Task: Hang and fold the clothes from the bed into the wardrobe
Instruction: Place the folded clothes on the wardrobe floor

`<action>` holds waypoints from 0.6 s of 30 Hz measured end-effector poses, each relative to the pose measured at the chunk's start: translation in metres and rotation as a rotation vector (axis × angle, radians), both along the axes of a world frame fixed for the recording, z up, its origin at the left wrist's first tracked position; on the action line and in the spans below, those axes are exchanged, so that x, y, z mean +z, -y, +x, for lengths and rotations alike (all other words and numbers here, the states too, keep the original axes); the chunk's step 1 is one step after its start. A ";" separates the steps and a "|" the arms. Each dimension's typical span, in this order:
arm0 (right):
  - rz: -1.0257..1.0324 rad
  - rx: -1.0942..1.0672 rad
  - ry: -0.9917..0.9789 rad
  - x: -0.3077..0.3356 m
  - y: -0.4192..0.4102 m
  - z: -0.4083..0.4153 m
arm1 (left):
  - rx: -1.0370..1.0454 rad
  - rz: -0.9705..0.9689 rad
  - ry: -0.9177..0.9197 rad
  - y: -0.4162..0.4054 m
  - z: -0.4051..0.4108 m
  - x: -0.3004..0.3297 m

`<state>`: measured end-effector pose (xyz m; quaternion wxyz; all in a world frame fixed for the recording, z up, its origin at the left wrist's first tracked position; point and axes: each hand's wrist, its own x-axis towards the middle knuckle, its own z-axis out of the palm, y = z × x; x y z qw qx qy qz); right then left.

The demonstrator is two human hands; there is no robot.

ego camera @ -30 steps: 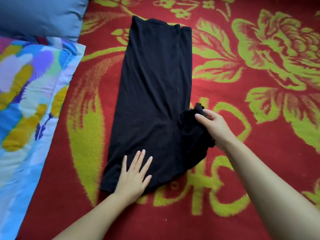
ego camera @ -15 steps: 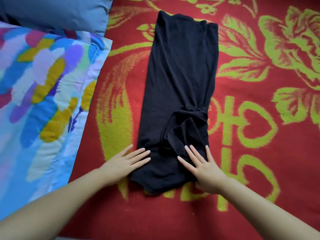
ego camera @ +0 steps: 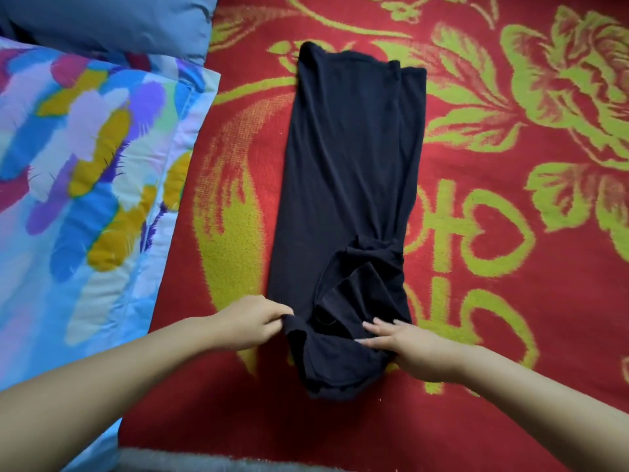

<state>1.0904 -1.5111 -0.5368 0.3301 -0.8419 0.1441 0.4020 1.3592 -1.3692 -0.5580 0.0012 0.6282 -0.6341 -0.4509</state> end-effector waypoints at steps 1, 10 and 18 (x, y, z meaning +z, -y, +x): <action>0.144 -0.103 -0.027 0.012 0.004 0.001 | 0.086 0.068 -0.130 0.002 -0.001 0.007; -0.227 -0.936 0.410 0.010 0.113 0.058 | 1.012 -0.149 -0.314 0.113 0.040 0.002; -0.776 -0.421 0.632 -0.036 0.043 0.066 | 0.503 -0.664 0.388 0.105 -0.020 -0.034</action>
